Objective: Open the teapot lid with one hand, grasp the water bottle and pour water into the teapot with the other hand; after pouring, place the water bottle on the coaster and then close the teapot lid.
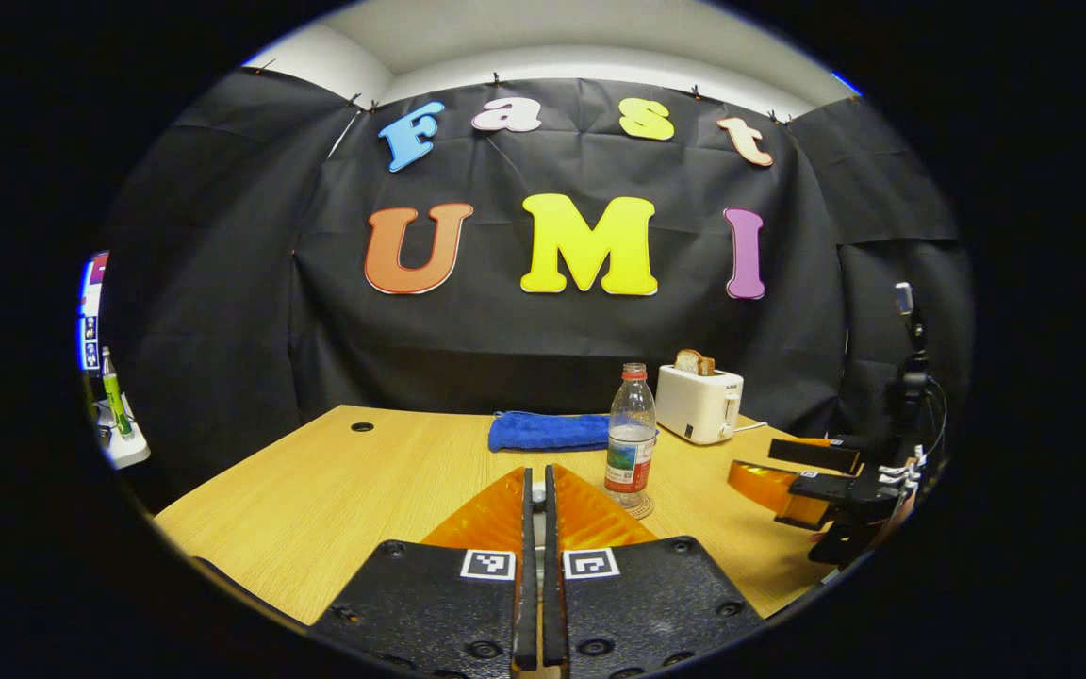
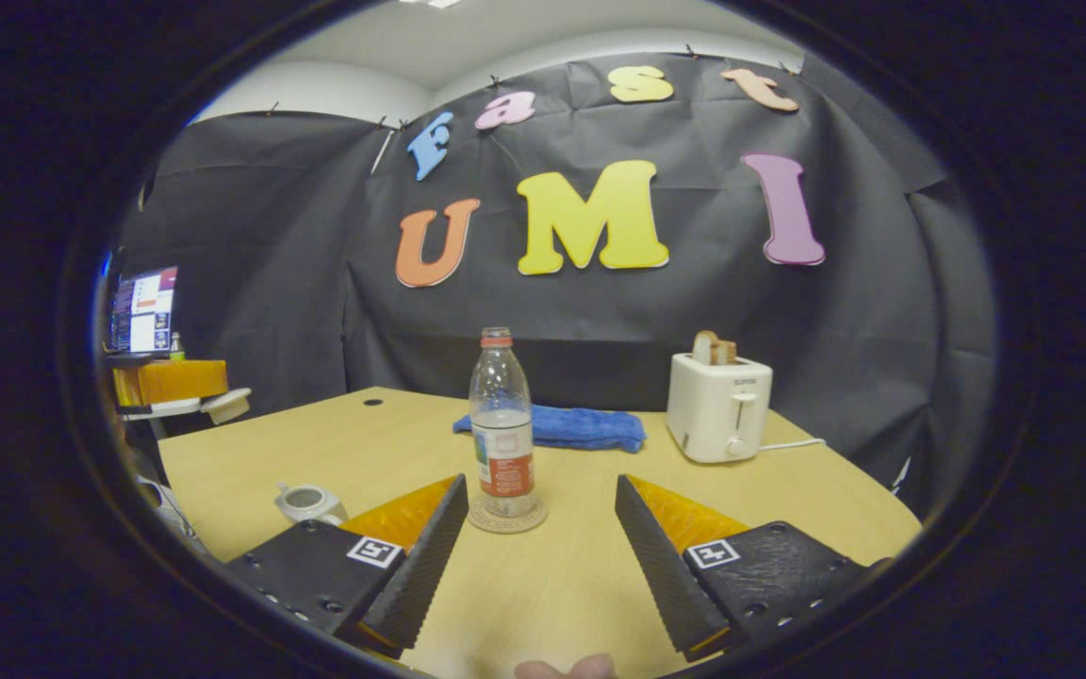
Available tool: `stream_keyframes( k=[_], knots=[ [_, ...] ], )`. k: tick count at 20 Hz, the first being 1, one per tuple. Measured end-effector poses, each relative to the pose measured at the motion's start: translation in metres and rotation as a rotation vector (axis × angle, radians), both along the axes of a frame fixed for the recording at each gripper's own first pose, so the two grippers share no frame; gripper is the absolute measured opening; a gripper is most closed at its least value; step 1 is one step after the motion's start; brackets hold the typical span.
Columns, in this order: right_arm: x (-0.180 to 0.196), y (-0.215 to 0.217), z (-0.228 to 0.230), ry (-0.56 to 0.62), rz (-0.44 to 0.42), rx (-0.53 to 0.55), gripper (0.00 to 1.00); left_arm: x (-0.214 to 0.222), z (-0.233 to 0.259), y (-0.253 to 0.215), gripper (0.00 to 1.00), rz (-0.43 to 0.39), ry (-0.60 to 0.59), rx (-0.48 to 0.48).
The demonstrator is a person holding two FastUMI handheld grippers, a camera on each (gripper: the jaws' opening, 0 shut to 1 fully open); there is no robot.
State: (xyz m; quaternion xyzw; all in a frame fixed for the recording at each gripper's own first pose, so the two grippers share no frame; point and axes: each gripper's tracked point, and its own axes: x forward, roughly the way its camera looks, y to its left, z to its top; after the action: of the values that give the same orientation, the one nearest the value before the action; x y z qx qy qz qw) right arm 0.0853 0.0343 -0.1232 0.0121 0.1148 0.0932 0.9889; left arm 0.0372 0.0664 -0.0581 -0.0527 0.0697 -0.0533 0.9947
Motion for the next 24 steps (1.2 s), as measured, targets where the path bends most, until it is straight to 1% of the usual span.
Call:
stream_keyframes(
  k=[2, 4, 9, 14, 24],
  knots=[
    [-0.019, -0.023, 0.003, -0.026, -0.040, -0.020, 0.94, 0.006, -0.010, -0.008, 0.05, 0.000, 0.016, -0.008],
    [-0.030, -0.037, 0.004, -0.045, -0.064, -0.041, 0.94, 0.012, -0.026, -0.012, 0.05, 0.008, 0.044, -0.026],
    [-0.043, -0.060, 0.005, -0.058, -0.099, -0.047, 0.94, 0.020, -0.061, -0.012, 0.05, 0.033, 0.111, -0.046],
    [-0.044, -0.069, -0.005, -0.032, -0.118, -0.032, 0.94, 0.024, -0.078, -0.011, 0.05, 0.044, 0.140, -0.036],
    [-0.047, -0.072, -0.008, -0.043, -0.119, -0.052, 0.94, 0.027, -0.092, -0.009, 0.05, 0.057, 0.157, -0.036]
  ],
)
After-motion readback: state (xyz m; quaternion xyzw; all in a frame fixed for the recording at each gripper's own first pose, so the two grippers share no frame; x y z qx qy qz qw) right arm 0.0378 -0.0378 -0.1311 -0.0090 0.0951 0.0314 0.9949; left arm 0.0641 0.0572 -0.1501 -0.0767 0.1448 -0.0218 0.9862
